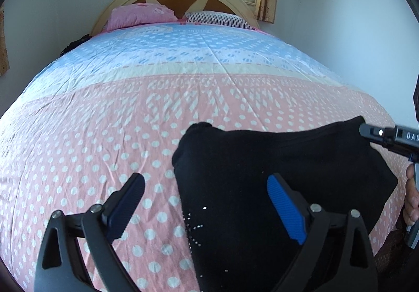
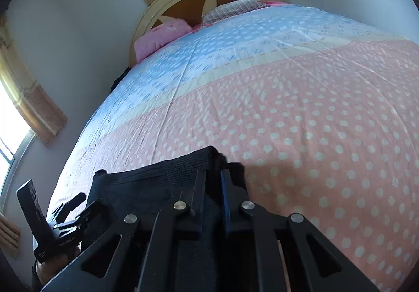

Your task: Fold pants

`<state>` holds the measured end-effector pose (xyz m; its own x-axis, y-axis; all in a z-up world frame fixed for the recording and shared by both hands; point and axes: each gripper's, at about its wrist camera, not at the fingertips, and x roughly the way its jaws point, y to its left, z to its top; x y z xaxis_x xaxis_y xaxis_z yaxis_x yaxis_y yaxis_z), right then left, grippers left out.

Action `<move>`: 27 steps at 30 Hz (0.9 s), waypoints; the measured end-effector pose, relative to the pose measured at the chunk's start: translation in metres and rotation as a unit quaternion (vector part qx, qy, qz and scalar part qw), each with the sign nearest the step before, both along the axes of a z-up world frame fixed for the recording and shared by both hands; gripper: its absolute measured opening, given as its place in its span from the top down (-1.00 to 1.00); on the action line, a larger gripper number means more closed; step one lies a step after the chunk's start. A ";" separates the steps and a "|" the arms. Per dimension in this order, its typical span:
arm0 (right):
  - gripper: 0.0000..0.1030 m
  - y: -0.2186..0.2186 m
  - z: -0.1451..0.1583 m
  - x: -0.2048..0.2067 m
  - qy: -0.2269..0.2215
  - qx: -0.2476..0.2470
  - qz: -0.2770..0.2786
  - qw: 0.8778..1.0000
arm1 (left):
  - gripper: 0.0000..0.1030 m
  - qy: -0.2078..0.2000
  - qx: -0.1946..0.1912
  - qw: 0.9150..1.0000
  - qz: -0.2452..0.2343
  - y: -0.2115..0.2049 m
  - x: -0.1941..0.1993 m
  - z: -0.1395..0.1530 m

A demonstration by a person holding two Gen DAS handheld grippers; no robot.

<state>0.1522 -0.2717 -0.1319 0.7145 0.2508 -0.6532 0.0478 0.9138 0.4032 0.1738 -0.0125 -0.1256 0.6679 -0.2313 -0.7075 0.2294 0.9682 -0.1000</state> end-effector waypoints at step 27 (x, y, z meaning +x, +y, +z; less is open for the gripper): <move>0.61 0.043 -0.018 -0.057 -0.002 -0.087 0.127 0.988 | -0.96 0.002 0.022 1.000 -0.019 -0.012 -0.006 -0.008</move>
